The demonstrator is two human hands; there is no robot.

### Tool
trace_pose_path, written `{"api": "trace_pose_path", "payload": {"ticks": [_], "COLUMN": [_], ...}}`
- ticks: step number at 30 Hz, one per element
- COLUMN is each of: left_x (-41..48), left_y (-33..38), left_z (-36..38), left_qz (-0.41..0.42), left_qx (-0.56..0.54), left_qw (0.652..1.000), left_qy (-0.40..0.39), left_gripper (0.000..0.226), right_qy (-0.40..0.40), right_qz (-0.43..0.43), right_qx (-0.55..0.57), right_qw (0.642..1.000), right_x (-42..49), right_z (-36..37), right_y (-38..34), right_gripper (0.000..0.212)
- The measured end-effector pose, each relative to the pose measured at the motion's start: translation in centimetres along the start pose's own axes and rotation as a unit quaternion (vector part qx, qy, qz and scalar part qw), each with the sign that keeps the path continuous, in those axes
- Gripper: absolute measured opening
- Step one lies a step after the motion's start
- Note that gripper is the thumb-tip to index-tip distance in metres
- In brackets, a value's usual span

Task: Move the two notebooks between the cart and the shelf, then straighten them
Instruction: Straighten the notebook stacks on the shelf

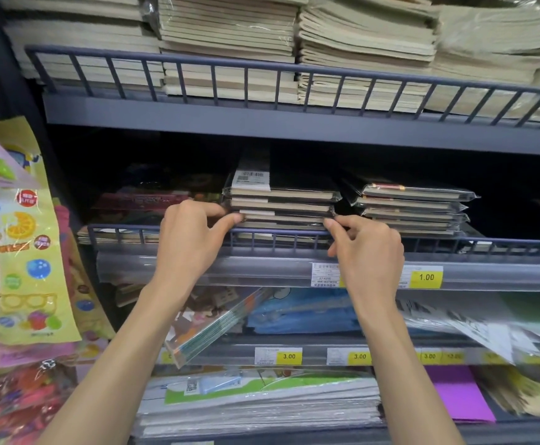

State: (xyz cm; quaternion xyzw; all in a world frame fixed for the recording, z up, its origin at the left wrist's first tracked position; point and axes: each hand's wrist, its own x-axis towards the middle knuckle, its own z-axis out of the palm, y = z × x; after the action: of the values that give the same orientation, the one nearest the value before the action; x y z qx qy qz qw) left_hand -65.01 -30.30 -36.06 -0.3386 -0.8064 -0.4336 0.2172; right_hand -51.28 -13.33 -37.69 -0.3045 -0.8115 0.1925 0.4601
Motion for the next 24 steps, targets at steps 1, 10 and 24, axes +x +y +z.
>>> {"api": "trace_pose_path", "payload": {"ticks": [1, 10, 24], "left_x": [-0.1, 0.0, -0.7], "left_y": [0.1, 0.2, 0.4], "left_z": [0.0, 0.1, -1.2], "left_qz": [-0.001, -0.006, 0.007], "left_qx": [-0.002, -0.006, 0.066], "left_qw": [1.0, 1.0, 0.998], "left_qy": [-0.002, -0.01, -0.015], "left_gripper": [0.025, 0.028, 0.03], "right_qy": [0.001, 0.001, -0.015], "right_qz": [0.003, -0.01, -0.017], "right_qx": [-0.001, 0.0, -0.097], "right_qw": [1.0, 1.0, 0.995], "right_x": [0.1, -0.2, -1.4], "right_z": [0.0, -0.2, -2.6], "right_y": [0.1, 0.3, 0.3], "right_gripper": [0.026, 0.022, 0.027]}}
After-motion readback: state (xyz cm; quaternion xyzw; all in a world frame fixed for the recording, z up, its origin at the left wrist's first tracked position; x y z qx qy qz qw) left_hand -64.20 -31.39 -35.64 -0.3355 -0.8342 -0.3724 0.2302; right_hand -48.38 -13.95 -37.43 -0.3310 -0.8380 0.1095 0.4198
